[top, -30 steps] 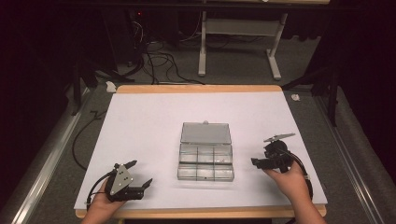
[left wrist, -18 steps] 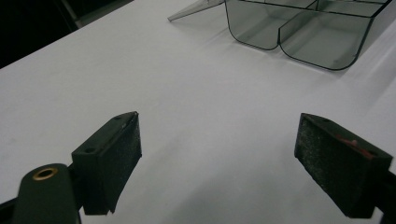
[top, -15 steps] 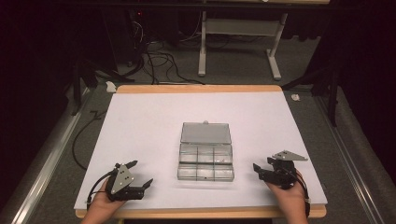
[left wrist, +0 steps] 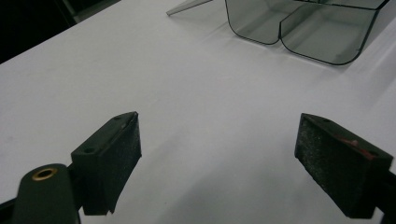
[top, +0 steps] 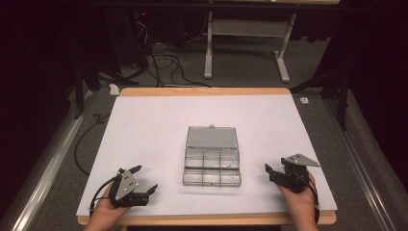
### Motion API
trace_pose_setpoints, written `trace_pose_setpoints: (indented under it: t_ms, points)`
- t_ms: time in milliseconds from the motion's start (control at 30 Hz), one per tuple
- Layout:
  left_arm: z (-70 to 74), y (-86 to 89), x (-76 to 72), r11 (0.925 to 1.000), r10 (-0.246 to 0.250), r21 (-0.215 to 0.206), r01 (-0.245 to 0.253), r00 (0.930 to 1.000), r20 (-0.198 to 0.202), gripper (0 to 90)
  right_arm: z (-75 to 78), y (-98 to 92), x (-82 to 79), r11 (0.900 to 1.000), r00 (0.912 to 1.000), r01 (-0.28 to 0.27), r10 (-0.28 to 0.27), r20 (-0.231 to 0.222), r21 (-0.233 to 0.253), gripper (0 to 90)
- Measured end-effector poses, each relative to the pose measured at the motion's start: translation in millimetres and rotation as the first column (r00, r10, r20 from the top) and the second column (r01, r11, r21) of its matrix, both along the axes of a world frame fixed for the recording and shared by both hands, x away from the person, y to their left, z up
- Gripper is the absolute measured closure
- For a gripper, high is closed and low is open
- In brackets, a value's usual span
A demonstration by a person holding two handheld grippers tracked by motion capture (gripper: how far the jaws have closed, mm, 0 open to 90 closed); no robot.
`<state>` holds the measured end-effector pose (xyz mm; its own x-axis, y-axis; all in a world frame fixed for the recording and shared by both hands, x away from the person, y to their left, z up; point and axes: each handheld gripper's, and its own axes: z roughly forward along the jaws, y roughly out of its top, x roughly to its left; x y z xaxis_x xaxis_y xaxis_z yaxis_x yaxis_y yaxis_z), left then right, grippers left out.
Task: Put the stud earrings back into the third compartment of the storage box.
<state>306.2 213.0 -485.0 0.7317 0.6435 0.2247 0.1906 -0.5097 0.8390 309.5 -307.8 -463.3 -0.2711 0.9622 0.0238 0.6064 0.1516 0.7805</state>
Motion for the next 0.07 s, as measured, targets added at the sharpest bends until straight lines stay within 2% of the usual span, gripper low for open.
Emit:
trace_pose_setpoints:
  t_ms: [67]
  points:
    - [0.0,0.1,-0.3,1.0000,-0.001,-0.001,0.001,1.0000,0.003,15.2,0.7,0.0,-0.2,1.000,1.0000,0.005,-0.005,-0.005,-0.001,31.1]
